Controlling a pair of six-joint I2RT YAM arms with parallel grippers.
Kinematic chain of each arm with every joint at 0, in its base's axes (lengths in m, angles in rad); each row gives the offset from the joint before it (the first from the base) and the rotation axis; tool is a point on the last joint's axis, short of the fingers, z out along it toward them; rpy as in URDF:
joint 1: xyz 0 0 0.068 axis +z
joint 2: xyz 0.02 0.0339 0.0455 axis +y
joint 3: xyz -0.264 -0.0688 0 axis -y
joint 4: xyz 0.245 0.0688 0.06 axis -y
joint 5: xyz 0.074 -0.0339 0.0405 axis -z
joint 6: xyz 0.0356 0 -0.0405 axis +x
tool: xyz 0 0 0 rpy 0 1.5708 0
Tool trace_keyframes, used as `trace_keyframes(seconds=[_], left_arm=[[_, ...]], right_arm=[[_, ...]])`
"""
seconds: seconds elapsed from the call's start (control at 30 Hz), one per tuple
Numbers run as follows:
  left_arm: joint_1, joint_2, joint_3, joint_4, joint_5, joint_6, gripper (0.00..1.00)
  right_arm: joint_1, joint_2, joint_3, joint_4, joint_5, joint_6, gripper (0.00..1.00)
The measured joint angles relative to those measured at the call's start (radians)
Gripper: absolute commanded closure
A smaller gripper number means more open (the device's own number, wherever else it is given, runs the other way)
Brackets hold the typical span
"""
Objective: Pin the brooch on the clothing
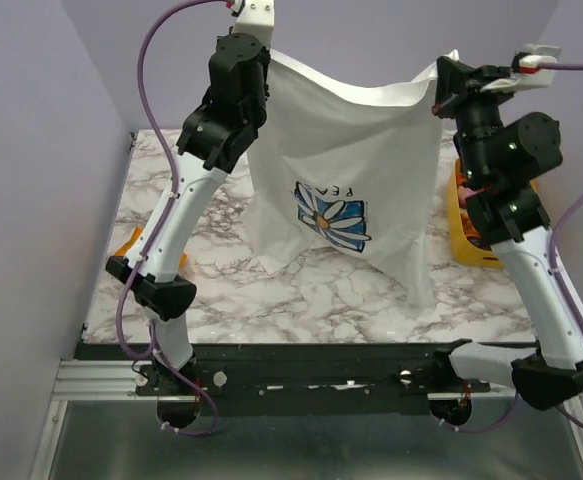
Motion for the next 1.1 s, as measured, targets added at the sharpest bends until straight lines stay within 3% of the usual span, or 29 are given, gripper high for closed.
trace_keyframes(seconds=[0.13, 0.3, 0.47, 0.83, 1.1], left_arm=[[0.065, 0.062, 0.001, 0.054, 0.061, 0.0, 1.0], [0.146, 0.214, 0.177, 0.097, 0.173, -0.047, 1.0], [0.243, 0.172, 0.053, 0.298, 0.294, -0.183, 1.0], [0.375, 0.147, 0.106, 0.573, 0.51, -0.371, 1.0], [0.384, 0.146, 0.104, 0.62, 0.554, -0.381, 1.0]], right_arm=[[-0.018, 0.142, 0.058, 0.017, -0.002, -0.013, 0.99], [-0.133, 0.33, 0.211, 0.01, -0.106, 0.093, 0.99], [-0.261, 0.497, 0.454, 0.007, -0.24, 0.254, 0.99], [-0.285, 0.64, 0.759, 0.102, -0.369, 0.404, 0.99], [-0.3, 0.674, 0.725, 0.112, -0.38, 0.443, 0.99]])
